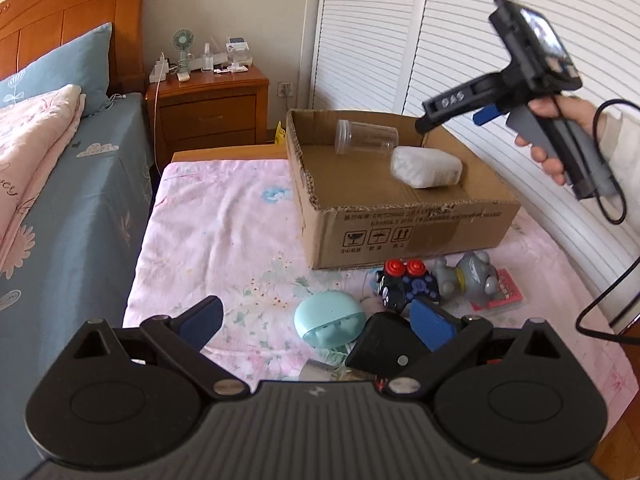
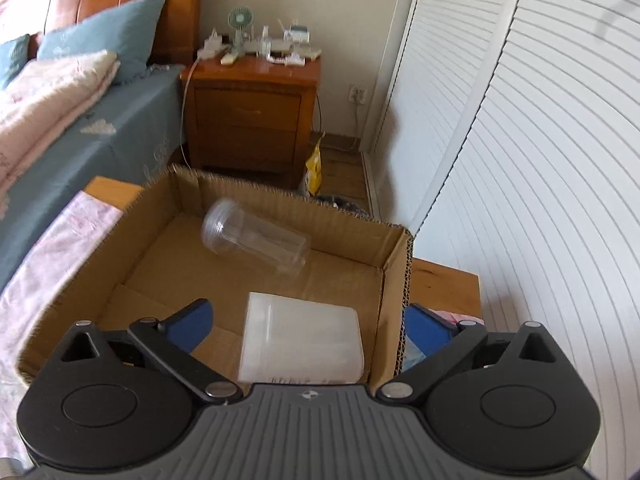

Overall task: Organize rigid objects
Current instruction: 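Lower the white bottle into the box and open the right tool, then move the right tool to the red toy train while the left tool approaches the gold capsule jar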

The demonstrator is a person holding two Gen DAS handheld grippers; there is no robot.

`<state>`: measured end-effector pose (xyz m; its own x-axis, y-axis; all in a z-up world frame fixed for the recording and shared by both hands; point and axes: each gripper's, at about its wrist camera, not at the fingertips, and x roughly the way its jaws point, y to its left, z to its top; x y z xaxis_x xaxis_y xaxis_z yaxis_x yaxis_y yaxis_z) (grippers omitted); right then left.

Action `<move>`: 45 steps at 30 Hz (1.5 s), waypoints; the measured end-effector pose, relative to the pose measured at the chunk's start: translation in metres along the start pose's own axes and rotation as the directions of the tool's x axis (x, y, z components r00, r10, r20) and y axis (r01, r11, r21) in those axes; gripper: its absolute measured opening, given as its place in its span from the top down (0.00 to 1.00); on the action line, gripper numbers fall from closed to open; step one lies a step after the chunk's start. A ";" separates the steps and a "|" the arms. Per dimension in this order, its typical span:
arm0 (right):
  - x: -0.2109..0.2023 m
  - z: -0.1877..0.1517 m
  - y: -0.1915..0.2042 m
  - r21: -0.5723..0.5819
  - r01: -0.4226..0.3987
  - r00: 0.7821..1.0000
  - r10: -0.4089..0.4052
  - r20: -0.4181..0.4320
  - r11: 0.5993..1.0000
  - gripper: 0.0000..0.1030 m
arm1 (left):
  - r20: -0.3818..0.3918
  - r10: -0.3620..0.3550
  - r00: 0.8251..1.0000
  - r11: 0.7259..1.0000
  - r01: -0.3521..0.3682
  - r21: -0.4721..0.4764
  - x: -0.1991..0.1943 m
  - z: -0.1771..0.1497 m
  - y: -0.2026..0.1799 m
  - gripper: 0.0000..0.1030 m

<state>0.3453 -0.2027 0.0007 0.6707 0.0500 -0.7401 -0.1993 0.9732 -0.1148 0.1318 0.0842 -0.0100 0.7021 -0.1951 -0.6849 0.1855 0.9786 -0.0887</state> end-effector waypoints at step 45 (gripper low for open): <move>-0.064 -0.206 0.063 0.196 -0.045 0.982 0.079 -0.172 0.980 0.00 | -0.118 -0.072 0.990 0.969 0.098 0.228 0.010 -0.056 -0.015 0.03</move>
<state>0.1426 -0.1910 -0.0953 0.5196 0.0875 -0.8499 -0.0854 0.9951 0.0502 0.0980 0.0713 -0.0563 0.6009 -0.2563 -0.7571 0.4051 0.9142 0.0121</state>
